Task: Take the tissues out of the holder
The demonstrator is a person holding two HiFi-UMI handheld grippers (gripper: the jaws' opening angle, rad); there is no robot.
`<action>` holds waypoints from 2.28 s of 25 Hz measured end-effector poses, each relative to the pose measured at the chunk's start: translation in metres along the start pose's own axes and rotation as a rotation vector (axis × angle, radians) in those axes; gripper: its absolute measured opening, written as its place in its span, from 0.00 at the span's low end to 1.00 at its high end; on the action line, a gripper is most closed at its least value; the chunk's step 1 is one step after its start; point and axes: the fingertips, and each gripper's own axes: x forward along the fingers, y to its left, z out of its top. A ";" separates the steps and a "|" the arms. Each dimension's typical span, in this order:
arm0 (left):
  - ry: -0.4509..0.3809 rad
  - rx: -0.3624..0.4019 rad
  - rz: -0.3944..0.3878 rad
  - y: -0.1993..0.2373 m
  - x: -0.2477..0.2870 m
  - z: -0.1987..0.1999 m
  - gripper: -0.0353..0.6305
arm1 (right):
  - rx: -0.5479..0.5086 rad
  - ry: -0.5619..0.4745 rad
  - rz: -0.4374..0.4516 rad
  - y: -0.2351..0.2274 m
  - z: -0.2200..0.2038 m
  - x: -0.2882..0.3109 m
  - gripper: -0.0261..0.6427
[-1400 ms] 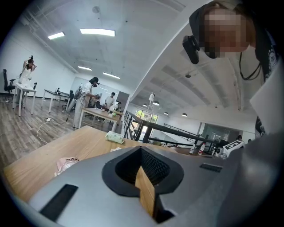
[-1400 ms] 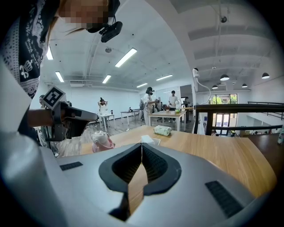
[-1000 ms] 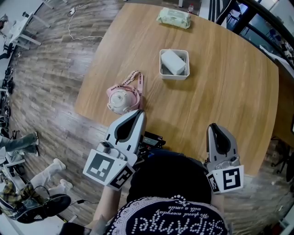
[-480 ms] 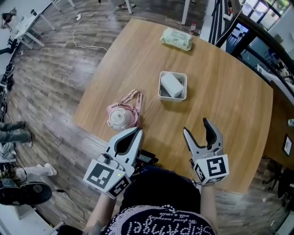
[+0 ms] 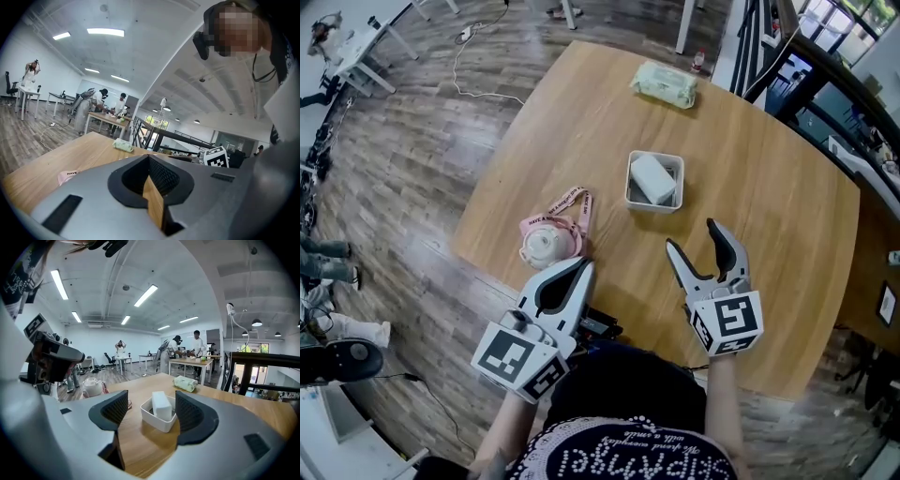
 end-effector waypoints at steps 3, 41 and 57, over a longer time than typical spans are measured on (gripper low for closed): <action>0.003 -0.003 -0.003 -0.001 0.001 -0.001 0.06 | 0.000 0.002 -0.001 -0.001 0.000 0.002 0.49; 0.059 -0.056 0.044 0.024 0.010 -0.012 0.06 | 0.005 0.197 0.120 -0.023 -0.027 0.119 0.51; 0.066 -0.077 0.064 0.035 0.009 -0.014 0.06 | -0.025 0.386 0.122 -0.035 -0.080 0.156 0.52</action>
